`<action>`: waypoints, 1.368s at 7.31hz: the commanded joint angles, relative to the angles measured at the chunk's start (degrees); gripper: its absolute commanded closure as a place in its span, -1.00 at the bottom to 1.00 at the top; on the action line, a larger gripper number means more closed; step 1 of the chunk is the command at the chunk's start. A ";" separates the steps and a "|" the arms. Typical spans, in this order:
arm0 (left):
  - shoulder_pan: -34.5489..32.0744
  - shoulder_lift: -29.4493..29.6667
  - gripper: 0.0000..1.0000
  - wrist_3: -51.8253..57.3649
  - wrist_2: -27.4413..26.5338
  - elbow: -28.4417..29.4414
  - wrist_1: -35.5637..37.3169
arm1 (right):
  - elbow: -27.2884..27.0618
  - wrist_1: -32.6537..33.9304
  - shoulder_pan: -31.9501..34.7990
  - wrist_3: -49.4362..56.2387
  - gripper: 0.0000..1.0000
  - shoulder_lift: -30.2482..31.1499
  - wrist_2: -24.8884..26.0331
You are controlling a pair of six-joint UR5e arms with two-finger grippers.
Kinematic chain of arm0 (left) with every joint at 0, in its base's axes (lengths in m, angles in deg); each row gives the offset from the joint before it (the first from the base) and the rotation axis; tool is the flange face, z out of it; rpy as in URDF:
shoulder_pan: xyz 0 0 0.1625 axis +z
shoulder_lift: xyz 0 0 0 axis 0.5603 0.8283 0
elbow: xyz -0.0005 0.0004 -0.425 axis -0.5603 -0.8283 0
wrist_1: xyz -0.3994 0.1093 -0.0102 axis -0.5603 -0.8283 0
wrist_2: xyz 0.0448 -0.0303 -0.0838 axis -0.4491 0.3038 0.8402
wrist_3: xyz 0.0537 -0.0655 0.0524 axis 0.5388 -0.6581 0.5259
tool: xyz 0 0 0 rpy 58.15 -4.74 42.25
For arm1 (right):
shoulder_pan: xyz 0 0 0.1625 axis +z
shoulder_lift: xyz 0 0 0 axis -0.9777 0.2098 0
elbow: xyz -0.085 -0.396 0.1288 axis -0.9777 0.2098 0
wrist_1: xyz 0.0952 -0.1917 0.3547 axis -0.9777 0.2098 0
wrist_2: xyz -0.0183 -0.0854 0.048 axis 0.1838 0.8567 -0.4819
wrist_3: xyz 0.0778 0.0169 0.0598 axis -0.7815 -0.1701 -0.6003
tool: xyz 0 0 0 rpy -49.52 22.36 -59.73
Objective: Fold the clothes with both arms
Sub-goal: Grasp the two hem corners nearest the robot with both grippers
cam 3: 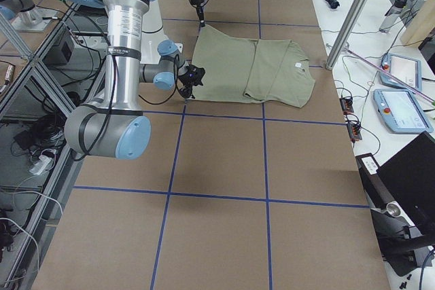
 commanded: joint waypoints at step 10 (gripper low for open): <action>-0.48 -0.46 1.00 0.09 -2.32 -0.87 -0.01 | 3.06 0.04 -7.02 -3.03 1.00 -0.97 6.12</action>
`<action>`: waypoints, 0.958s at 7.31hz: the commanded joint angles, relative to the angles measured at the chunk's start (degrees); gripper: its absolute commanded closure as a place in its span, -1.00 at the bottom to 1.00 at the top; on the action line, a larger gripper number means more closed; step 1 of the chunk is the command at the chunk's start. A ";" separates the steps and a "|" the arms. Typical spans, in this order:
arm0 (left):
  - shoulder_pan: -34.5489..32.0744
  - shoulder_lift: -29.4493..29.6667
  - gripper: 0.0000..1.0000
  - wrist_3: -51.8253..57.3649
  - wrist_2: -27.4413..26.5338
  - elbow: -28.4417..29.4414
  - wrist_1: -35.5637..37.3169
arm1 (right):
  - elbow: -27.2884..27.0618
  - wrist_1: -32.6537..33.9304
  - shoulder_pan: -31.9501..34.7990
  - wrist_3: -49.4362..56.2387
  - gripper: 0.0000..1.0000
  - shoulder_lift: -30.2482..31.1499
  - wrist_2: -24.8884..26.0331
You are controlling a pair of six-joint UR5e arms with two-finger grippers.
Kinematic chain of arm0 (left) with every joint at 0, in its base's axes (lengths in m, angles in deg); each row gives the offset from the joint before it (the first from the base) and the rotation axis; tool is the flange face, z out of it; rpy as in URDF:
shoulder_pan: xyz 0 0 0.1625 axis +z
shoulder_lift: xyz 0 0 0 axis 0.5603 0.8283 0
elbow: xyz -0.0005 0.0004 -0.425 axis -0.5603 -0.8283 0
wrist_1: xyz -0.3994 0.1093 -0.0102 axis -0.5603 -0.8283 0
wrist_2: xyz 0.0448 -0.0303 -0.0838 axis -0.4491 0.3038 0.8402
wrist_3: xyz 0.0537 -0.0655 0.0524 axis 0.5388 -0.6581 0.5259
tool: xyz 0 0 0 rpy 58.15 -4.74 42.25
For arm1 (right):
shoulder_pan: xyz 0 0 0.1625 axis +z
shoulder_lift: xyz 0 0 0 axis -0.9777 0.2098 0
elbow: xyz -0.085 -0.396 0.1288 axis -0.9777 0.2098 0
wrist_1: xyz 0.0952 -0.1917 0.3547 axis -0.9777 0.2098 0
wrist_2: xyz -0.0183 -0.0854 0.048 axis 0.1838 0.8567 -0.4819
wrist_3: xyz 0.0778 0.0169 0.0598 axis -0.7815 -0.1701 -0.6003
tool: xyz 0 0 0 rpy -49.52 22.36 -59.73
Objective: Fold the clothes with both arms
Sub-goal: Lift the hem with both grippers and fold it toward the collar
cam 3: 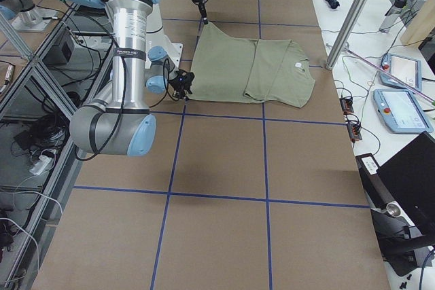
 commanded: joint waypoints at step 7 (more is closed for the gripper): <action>0.89 1.46 1.00 0.70 12.89 -24.93 26.08 | -36.60 46.83 0.87 2.60 1.00 -6.65 -14.78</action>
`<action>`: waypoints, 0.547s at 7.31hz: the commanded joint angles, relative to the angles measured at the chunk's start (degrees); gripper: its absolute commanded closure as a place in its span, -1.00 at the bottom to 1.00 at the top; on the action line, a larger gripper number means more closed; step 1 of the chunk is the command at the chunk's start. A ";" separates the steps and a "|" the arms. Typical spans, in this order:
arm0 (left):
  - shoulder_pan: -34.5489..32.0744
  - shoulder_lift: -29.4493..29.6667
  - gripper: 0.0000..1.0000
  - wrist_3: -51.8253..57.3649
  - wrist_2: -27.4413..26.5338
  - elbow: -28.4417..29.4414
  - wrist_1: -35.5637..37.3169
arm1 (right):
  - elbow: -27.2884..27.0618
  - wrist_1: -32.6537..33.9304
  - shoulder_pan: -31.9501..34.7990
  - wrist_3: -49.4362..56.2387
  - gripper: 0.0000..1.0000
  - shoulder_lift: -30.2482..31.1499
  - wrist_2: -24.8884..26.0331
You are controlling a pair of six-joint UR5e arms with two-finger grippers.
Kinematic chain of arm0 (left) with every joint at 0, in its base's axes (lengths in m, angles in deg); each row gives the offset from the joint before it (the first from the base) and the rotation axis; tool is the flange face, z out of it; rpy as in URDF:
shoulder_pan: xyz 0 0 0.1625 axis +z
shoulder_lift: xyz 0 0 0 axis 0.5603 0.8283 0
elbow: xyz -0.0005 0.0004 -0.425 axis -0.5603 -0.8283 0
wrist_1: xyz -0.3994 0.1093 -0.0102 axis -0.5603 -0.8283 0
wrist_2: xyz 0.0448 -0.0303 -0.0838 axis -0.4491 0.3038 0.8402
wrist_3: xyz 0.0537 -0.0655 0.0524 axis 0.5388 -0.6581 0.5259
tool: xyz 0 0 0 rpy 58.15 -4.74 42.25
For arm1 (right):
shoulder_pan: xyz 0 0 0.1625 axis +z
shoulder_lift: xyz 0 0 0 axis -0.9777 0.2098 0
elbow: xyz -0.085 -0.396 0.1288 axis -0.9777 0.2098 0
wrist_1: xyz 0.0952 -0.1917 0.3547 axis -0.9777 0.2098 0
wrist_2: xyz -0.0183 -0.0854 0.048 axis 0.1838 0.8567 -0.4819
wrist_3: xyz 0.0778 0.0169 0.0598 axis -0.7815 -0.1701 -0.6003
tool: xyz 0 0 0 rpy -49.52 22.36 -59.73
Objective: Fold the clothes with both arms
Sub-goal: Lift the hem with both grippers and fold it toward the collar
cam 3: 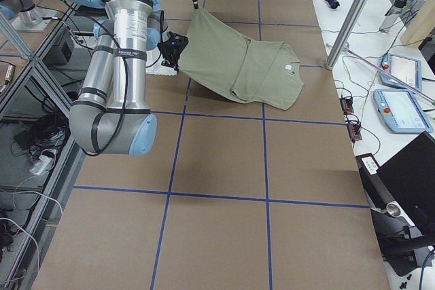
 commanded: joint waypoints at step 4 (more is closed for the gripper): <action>-9.90 12.70 1.00 16.22 4.83 13.28 3.04 | 11.53 11.78 17.36 21.20 1.00 -23.56 -5.50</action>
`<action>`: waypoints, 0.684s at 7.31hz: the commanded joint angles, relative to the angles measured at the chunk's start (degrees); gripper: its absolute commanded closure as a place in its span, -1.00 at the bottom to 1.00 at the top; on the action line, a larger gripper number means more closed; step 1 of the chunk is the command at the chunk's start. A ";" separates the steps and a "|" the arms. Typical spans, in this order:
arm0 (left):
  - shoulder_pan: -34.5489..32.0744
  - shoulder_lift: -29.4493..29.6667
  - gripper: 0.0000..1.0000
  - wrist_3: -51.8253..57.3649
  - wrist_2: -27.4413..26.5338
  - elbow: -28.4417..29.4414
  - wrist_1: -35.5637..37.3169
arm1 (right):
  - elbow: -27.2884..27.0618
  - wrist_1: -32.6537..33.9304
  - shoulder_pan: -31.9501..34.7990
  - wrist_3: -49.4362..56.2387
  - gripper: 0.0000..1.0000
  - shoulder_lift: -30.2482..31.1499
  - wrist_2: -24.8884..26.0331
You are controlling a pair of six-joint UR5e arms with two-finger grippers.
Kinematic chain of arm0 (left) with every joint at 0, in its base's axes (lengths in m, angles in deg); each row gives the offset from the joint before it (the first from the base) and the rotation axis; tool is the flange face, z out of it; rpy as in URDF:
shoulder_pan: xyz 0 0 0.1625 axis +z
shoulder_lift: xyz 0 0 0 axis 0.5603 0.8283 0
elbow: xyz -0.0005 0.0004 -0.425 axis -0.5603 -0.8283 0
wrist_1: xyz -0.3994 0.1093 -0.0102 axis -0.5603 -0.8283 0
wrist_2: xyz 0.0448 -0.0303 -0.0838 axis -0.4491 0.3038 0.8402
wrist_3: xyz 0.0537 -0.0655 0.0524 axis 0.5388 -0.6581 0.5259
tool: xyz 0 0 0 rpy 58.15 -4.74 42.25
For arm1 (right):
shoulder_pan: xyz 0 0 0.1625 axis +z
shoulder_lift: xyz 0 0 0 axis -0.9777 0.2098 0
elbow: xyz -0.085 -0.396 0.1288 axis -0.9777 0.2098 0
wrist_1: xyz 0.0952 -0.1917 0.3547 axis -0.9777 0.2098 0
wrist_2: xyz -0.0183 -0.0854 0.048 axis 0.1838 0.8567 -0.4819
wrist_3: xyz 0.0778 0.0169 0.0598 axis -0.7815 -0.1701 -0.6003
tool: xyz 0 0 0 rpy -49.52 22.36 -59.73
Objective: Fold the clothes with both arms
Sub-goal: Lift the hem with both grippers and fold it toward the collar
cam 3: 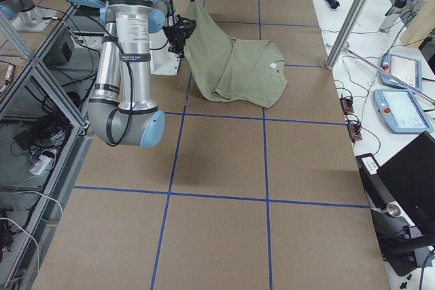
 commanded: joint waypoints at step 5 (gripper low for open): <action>-24.37 11.26 1.00 16.59 3.79 24.79 -7.76 | 27.12 -1.02 28.89 22.52 1.00 -18.92 -10.63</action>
